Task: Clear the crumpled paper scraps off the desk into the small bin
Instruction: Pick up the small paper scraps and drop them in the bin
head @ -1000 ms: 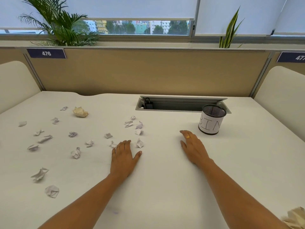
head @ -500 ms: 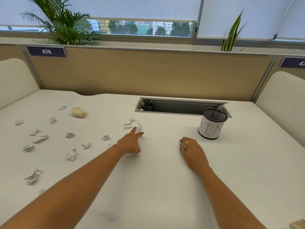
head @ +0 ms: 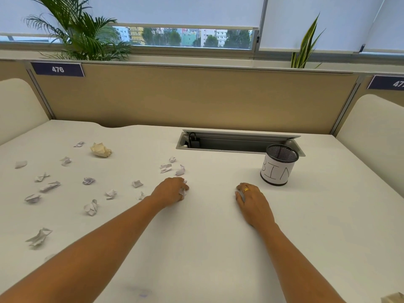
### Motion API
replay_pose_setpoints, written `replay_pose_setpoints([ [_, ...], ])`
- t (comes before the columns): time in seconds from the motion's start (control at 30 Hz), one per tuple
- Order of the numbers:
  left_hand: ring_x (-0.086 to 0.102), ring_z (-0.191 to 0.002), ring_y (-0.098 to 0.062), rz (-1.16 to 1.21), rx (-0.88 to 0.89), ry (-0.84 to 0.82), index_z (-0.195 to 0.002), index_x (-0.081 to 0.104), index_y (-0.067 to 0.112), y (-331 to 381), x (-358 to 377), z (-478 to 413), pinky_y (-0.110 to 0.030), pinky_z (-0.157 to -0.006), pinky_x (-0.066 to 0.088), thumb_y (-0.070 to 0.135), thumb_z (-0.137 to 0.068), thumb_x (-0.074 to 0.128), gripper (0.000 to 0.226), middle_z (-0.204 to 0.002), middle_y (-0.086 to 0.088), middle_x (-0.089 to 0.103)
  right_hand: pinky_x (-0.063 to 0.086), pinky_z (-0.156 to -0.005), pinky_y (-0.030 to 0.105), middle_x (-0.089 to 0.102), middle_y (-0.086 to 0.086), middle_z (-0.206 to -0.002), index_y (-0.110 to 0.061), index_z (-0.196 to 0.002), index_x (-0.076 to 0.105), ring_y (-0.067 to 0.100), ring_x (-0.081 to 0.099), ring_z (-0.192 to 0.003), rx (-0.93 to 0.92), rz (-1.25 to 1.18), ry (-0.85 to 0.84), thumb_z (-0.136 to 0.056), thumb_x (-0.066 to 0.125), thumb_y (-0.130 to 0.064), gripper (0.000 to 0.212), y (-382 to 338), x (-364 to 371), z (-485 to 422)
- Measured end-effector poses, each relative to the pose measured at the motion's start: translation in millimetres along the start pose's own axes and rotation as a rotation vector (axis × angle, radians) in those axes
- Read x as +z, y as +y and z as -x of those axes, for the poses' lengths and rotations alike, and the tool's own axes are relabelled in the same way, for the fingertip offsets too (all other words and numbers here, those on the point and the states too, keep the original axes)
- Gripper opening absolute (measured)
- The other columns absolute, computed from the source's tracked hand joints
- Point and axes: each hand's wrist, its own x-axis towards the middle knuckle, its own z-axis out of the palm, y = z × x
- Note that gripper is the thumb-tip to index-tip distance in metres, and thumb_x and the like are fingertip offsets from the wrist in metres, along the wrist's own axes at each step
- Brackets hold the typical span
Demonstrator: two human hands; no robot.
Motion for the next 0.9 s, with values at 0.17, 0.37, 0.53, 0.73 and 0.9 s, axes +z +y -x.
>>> replay_pose_setpoints([
  [0.17, 0.058, -0.110, -0.022, 0.060, -0.046, 0.062, -0.109, 0.067, 0.010, 6, 3, 1, -0.016, -0.079, 0.038, 0.004, -0.084, 0.058, 0.028, -0.118, -0.010, 0.066, 0.037, -0.102, 0.030, 0.055, 0.003, -0.132, -0.009, -0.124, 0.053, 0.020, 0.046, -0.123, 0.011, -0.001, 0.008, -0.097, 0.042, -0.023, 0.033, 0, -1, 0],
  [0.37, 0.062, -0.060, -0.017, 0.243, -0.089, 0.082, -0.092, 0.071, 0.000, 17, 4, 4, -0.004, -0.048, 0.038, -0.009, -0.081, 0.050, 0.025, -0.084, -0.018, 0.070, 0.039, -0.099, 0.031, 0.057, 0.003, -0.128, -0.008, -0.121, 0.054, 0.021, 0.048, -0.120, 0.020, -0.020, 0.022, -0.096, 0.043, -0.019, 0.030, -2, -3, 1],
  [0.53, 0.054, -0.052, -0.012, 0.327, -0.031, 0.111, -0.091, 0.070, -0.004, 55, -5, -7, -0.011, -0.053, 0.045, -0.010, -0.081, 0.053, 0.021, -0.084, -0.020, 0.070, 0.038, -0.100, 0.030, 0.056, 0.003, -0.129, -0.009, -0.122, 0.054, 0.020, 0.047, -0.121, 0.028, -0.023, 0.020, -0.095, 0.043, -0.019, 0.031, -2, -3, 0],
  [0.73, 0.067, -0.091, -0.029, 0.400, 0.145, 0.172, -0.104, 0.068, 0.001, 137, -25, -42, -0.027, -0.081, 0.049, 0.003, -0.087, 0.057, 0.020, -0.107, -0.019, 0.069, 0.041, -0.097, 0.030, 0.059, 0.004, -0.126, -0.009, -0.118, 0.057, 0.020, 0.050, -0.117, 0.031, -0.038, 0.051, -0.092, 0.045, -0.017, 0.030, -1, -1, -1],
  [0.9, 0.068, -0.090, -0.031, 0.469, 0.204, 0.161, -0.107, 0.066, 0.002, 194, -33, -73, -0.029, -0.080, 0.053, 0.001, -0.088, 0.054, 0.023, -0.117, -0.020, 0.064, 0.035, -0.101, 0.026, 0.055, 0.002, -0.132, -0.010, -0.125, 0.053, 0.017, 0.046, -0.124, 0.020, -0.033, 0.051, -0.094, 0.044, -0.019, 0.034, 0, 2, -2],
])
